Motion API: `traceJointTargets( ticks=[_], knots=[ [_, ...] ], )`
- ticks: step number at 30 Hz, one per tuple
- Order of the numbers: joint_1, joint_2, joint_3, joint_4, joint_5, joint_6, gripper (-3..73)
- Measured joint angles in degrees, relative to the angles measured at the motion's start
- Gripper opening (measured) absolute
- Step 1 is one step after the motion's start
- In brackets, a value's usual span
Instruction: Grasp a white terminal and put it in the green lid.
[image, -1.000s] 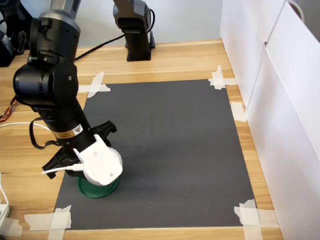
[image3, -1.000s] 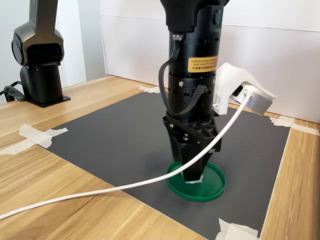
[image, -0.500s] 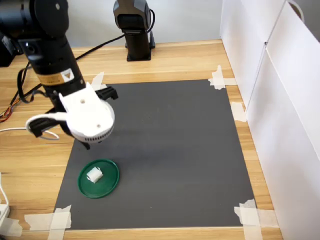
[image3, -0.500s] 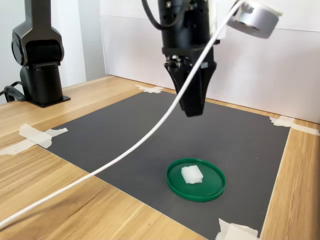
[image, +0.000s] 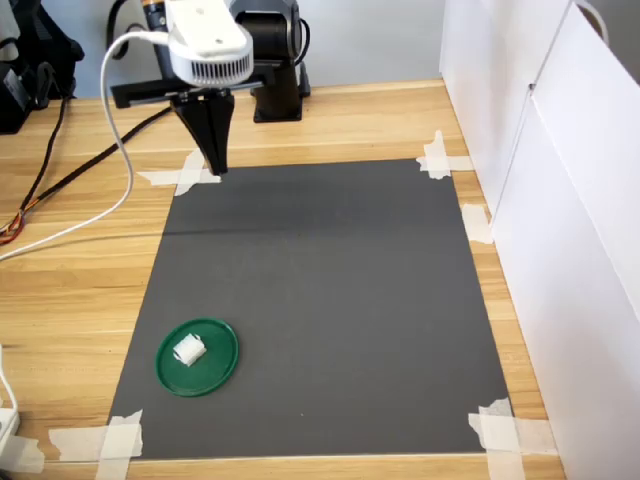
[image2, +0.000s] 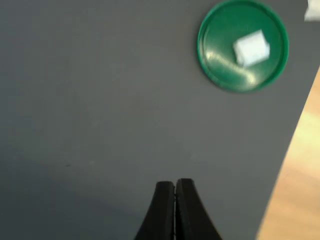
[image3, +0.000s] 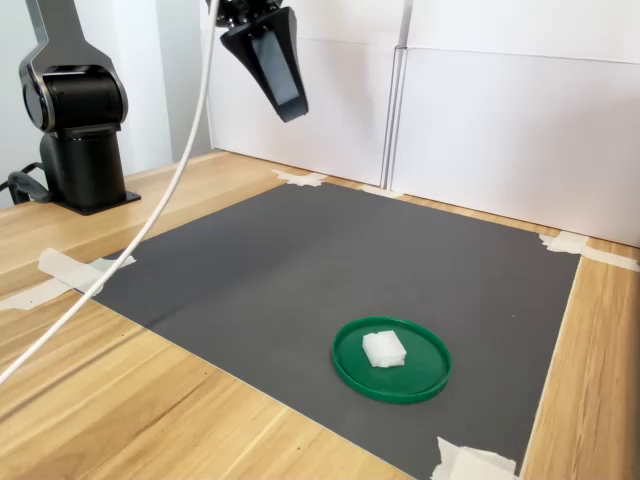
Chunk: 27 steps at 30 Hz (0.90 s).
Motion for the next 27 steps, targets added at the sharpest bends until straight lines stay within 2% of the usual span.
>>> traceJointTargets(
  ticks=[4,7,13,27],
  knots=[
    [0.00,-8.96,11.30,0.30,-7.18,9.21,-2.2],
    [0.00,-14.43,17.97,-0.33,-9.95,15.96,-2.2],
    [0.00,-23.89,26.40,-0.72,-9.17,25.71,-2.2],
    [0.00,-44.04,38.03,-0.77,-9.21,27.37,-2.2]
  ],
)
